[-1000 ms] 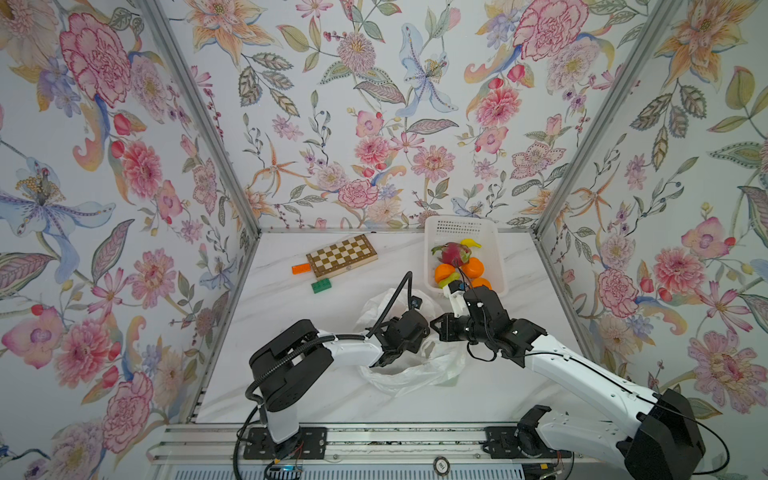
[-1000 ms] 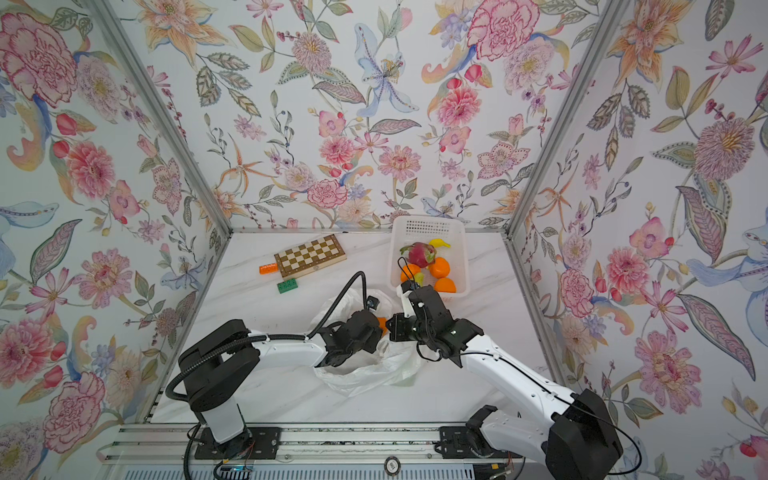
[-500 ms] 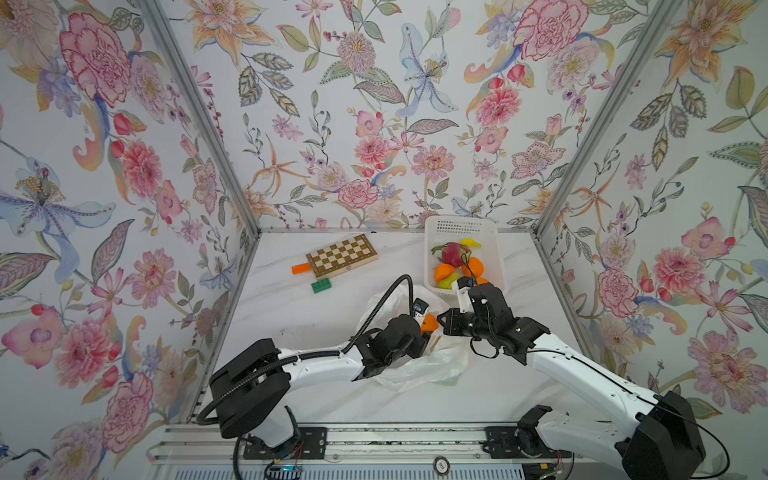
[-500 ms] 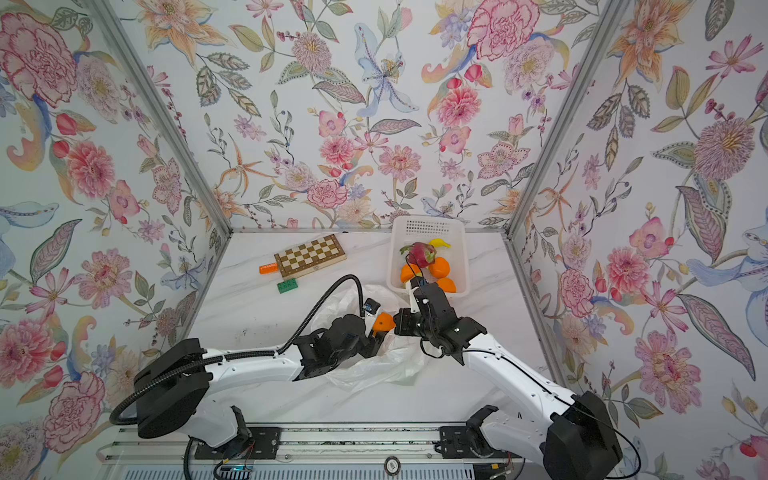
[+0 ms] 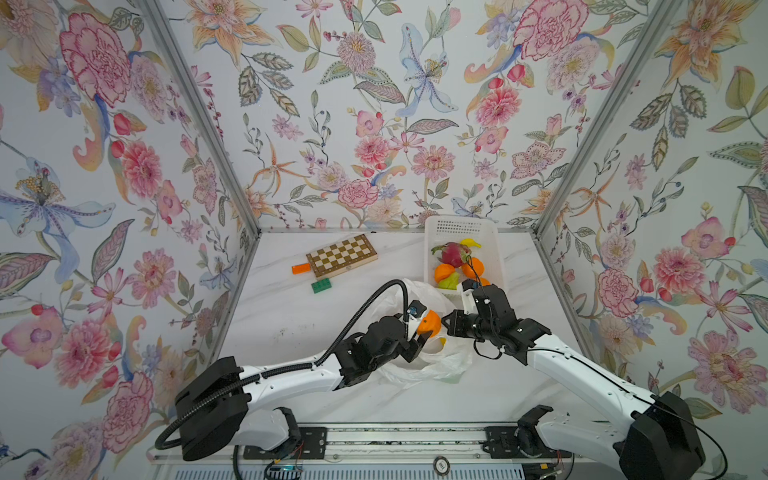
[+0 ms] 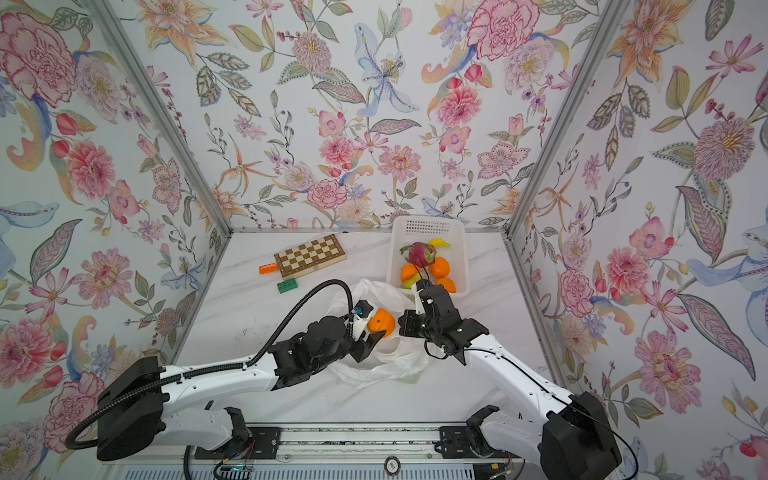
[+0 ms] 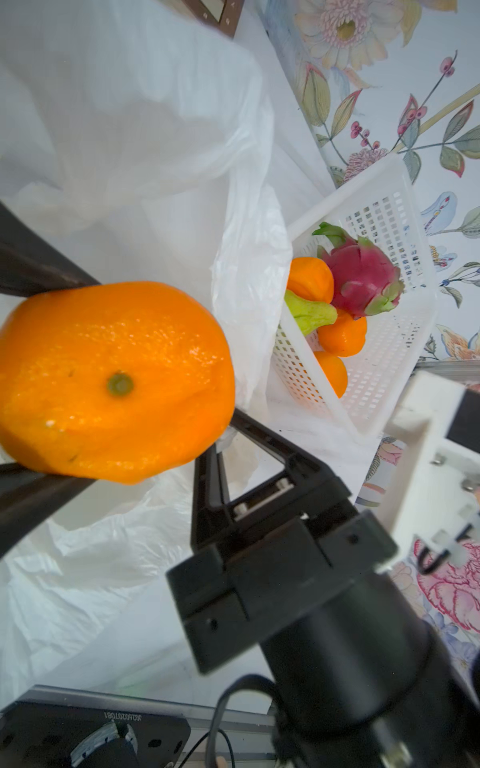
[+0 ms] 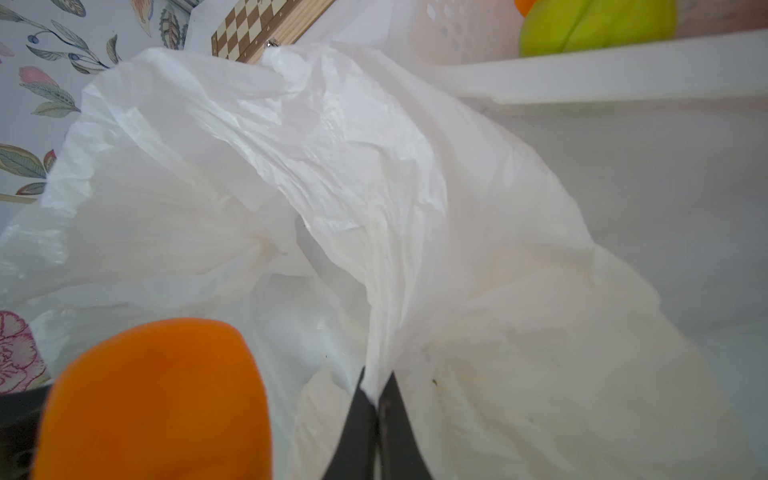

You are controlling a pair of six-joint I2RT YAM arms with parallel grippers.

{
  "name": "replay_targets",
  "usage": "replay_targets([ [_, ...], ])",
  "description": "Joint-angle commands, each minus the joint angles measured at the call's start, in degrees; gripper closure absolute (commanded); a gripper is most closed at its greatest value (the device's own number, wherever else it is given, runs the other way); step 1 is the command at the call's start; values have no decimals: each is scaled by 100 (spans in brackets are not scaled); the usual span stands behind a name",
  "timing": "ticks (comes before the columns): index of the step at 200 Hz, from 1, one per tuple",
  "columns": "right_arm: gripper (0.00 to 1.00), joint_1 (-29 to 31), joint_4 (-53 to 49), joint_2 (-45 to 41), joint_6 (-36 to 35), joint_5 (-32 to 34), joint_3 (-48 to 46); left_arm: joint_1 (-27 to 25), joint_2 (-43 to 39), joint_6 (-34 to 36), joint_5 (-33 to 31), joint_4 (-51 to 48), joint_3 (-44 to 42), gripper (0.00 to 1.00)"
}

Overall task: Untie the knot of the plastic bag and take out the fruit
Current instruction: 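Lift the orange out with the left gripper and pass it to the right gripper, then carry the orange with the right gripper into the basket and release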

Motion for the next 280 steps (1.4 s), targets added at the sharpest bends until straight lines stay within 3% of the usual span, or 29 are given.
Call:
replay_targets([
  [1, 93, -17, 62, -35, 8, -164, -176, -38, -200, 366, -304, 187, 2, 57],
  [42, 86, -17, 11, -215, 93, -196, -427, -33, -304, 624, -512, 401, 161, 57],
  [84, 47, -201, -221, -881, 363, -134, -236, -32, -539, 778, -463, 619, 48, 57],
  [123, 21, -371, -347, -1465, 554, -417, 181, -31, -831, 899, -415, 819, -111, 56],
  [142, 14, -399, -297, -1655, 562, -617, 401, -29, -914, 949, -402, 931, -167, 57],
  [166, 9, -451, 131, -1839, 832, -1036, 497, -29, -926, 974, -346, 1056, -197, 57],
  [199, 6, -465, 1477, -1859, 1488, -1982, 259, -34, -881, 1060, -162, 1136, -120, 57],
  [233, 7, -403, 1672, -1632, 1557, -2264, 222, -32, -814, 1125, 143, 1181, 16, 56],
  [280, 27, -213, 1992, -1228, 1705, -2471, 161, -33, -709, 1114, 398, 1274, 146, 56],
])
